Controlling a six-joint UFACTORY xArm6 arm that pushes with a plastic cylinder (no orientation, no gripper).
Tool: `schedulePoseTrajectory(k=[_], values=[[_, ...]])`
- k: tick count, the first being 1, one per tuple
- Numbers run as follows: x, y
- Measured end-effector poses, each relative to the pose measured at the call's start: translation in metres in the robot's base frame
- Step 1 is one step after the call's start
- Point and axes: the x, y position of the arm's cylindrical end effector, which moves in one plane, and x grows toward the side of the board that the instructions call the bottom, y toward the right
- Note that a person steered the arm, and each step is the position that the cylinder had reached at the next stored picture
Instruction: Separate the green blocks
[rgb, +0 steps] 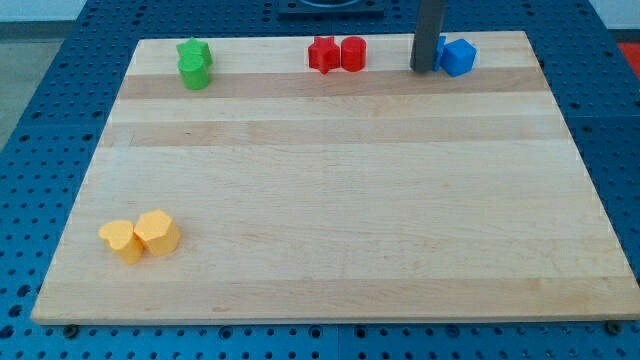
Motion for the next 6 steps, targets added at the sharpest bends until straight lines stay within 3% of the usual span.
schedulePoseTrajectory(k=[2,3,4,6], values=[[0.010,-0.019],[0.042,-0.072],[0.067,-0.146],[0.067,-0.323]])
